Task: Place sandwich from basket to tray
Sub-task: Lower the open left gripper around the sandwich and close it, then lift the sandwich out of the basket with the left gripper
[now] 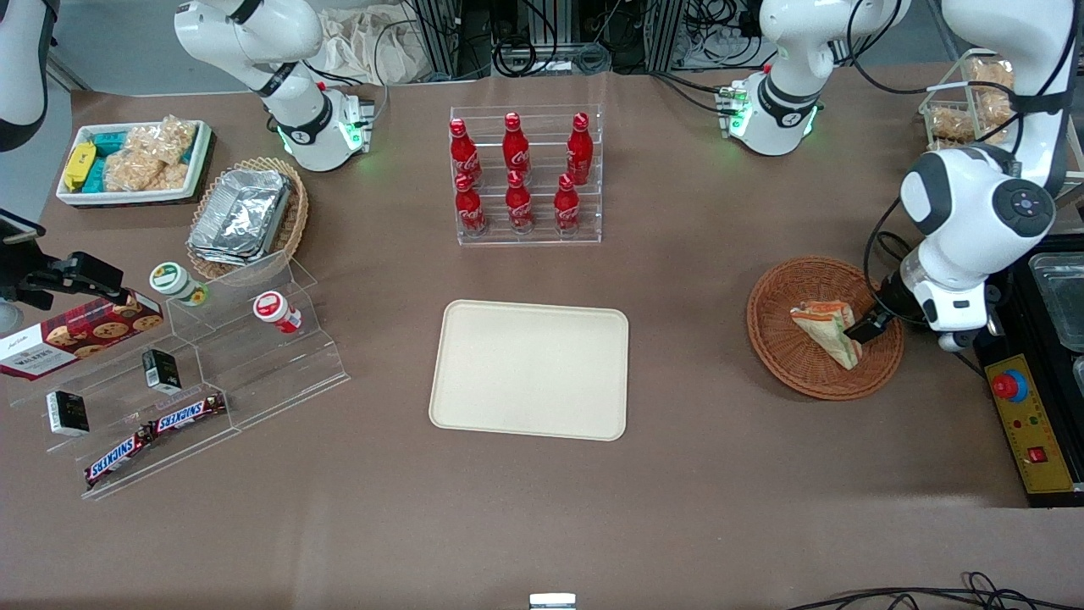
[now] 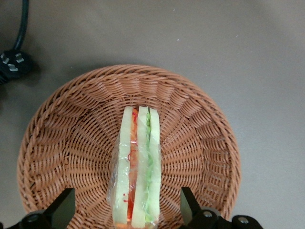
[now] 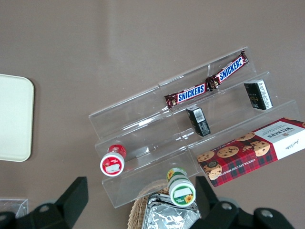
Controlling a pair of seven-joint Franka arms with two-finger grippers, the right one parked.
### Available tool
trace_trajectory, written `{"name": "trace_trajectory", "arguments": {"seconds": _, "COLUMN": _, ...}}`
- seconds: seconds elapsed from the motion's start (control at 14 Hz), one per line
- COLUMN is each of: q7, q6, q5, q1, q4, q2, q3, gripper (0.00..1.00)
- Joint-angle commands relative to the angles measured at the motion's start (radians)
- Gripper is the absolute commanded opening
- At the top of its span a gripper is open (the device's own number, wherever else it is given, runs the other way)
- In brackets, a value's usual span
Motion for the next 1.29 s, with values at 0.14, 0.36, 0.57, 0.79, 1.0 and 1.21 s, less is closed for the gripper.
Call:
{"name": "trace_trajectory", "arguments": {"seconds": 0.14, "q7": -0.009, "q6": 0.099, "q5": -0.017, "q1": 0.001, "q4": -0.099, "q2": -0.031, "q3": -0.004, "gripper": 0.99}}
{"name": "trace_trajectory", "arguments": {"seconds": 0.36, "q7": -0.009, "q6": 0.203, "q5": -0.017, "q1": 0.001, "q4": -0.157, "q2": -0.022, "q3": -0.004, "gripper": 0.99}}
{"name": "trace_trajectory", "arguments": {"seconds": 0.57, "q7": -0.009, "q6": 0.259, "q5": -0.019, "q1": 0.0, "q4": -0.19, "q2": -0.009, "q3": -0.004, "gripper": 0.99}}
{"name": "trace_trajectory", "arguments": {"seconds": 0.79, "q7": -0.011, "q6": 0.259, "q5": -0.019, "q1": 0.0, "q4": -0.191, "q2": -0.006, "q3": -0.004, "gripper": 0.99}}
{"name": "trace_trajectory", "arguments": {"seconds": 1.0, "q7": -0.011, "q6": 0.259, "q5": -0.019, "q1": 0.0, "q4": -0.19, "q2": -0.008, "q3": -0.004, "gripper": 0.85}}
{"name": "trace_trajectory", "arguments": {"seconds": 1.21, "q7": -0.012, "q6": 0.259, "q5": -0.019, "q1": -0.006, "q4": -0.187, "q2": -0.022, "q3": -0.007, "gripper": 0.62}}
